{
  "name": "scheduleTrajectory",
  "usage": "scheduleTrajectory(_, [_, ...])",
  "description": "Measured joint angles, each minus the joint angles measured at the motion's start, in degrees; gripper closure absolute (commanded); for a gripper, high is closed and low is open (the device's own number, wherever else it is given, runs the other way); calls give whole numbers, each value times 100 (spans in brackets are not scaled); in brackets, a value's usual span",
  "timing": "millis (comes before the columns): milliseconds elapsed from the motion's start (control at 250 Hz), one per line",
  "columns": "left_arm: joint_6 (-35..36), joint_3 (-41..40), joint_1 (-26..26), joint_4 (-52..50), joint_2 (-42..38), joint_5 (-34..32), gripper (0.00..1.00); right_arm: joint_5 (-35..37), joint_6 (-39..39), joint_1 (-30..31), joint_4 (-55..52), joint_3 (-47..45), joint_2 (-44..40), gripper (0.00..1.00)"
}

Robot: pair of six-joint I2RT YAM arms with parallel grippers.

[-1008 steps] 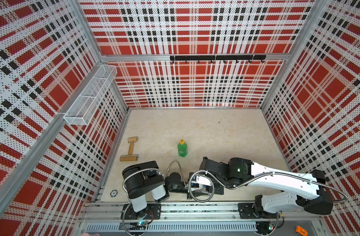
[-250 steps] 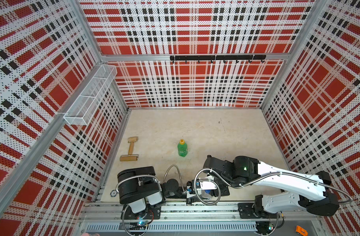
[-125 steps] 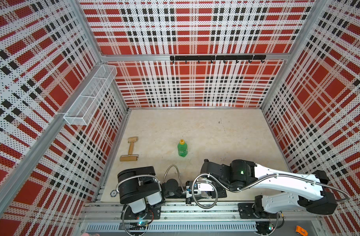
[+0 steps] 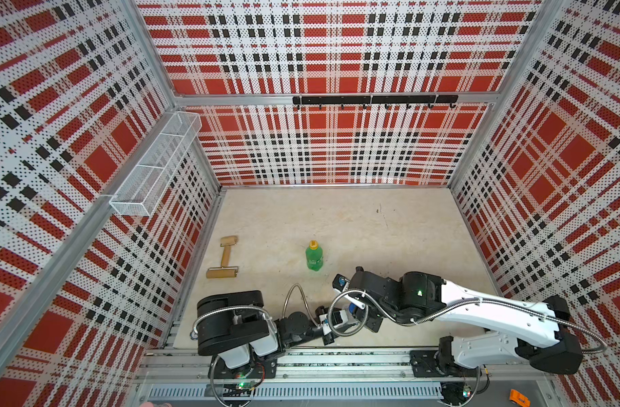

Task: Screw on the bottle caps
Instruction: Screw the bottle cap onto the plastic bottle.

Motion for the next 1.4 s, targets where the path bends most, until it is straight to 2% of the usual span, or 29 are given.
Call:
scheduleTrajectory(44, [2, 17, -17, 7, 2, -192, 69, 92, 221, -13, 24, 7, 0, 86])
scheduleTrajectory(144, [4, 85, -48, 74, 17, -570, 69, 232, 516, -50, 61, 68, -15, 73])
scheduleTrajectory(264, [76, 177, -61, 275, 74, -813, 68, 304, 413, -109, 162, 92, -203, 42])
scheduleTrajectory(384, [254, 232, -120, 415, 120, -619, 67, 387, -111, -175, 382, 162, -649, 31])
scheduleTrajectory(548, [295, 166, 63, 433, 129, -4, 67, 304, -1209, -229, 153, 527, -1029, 31])
scheduleTrajectory(760, [83, -81, 546, 376, 22, 957, 67, -616, -2669, -236, -258, 474, -960, 34])
scheduleTrajectory(928, [-52, -98, 605, 175, -55, 1698, 68, -1067, -3512, -236, -457, 404, -680, 36])
scheduleTrajectory(1177, [-109, -98, 605, 146, 79, 2076, 69, -1145, -4030, -234, -457, 404, -35, 44])
scheduleTrajectory(1401, [-111, -98, 605, 170, 179, 2100, 69, -1239, -4148, -201, -387, 378, 66, 53])
